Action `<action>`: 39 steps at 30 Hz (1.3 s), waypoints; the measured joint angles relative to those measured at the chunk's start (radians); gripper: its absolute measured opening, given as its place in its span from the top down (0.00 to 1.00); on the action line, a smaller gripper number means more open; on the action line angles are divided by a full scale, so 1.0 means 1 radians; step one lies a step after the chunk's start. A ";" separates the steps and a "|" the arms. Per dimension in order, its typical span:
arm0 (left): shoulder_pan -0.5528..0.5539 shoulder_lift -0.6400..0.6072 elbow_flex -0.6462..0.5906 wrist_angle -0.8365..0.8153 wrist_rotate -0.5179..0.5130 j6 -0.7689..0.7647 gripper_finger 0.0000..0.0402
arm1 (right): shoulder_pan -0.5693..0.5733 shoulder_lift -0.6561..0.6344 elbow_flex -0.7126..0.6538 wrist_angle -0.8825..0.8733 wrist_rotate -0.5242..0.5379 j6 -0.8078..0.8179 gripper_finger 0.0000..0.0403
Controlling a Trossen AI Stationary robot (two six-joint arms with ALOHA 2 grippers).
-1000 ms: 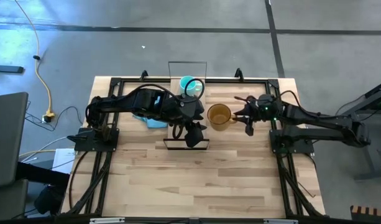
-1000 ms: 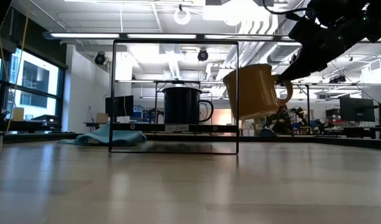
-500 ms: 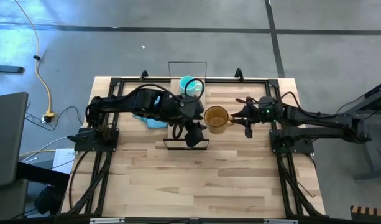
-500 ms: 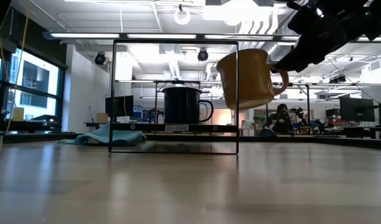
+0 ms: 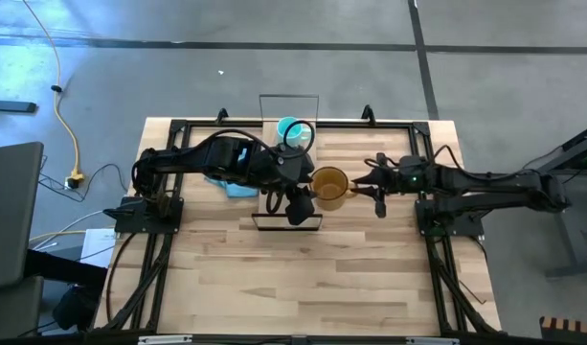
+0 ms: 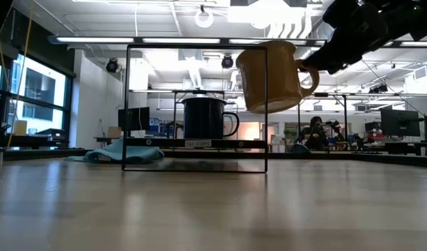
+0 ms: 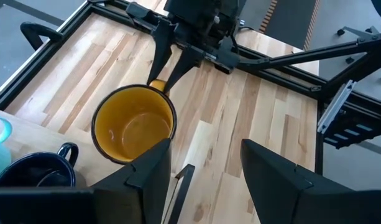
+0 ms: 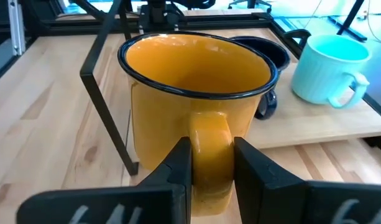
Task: Stack small to large cups/mugs on shelf
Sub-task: Put the yellow mug on the shelf
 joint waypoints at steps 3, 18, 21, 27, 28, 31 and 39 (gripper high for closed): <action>0.000 0.000 0.000 0.000 0.000 0.000 0.55 | 0.018 0.030 0.000 0.030 0.003 0.004 0.88; 0.000 0.000 0.000 -0.001 0.000 -0.008 0.55 | 0.068 0.254 0.000 0.285 0.002 0.004 0.88; 0.000 0.000 0.000 -0.002 0.001 -0.008 0.55 | 0.068 0.284 0.000 0.323 0.002 0.004 0.88; 0.000 0.000 0.000 -0.003 0.001 -0.008 0.55 | 0.068 0.327 0.000 0.353 0.000 0.004 0.88; 0.000 0.000 0.000 -0.004 0.001 -0.008 0.55 | 0.068 0.334 0.000 0.357 -0.003 0.003 0.88; 0.000 0.000 0.000 -0.004 0.002 -0.003 0.55 | 0.068 0.354 0.000 0.378 -0.006 0.003 0.88; 0.000 0.000 0.000 -0.004 0.002 0.000 0.55 | 0.068 0.411 0.000 0.456 -0.038 0.011 0.88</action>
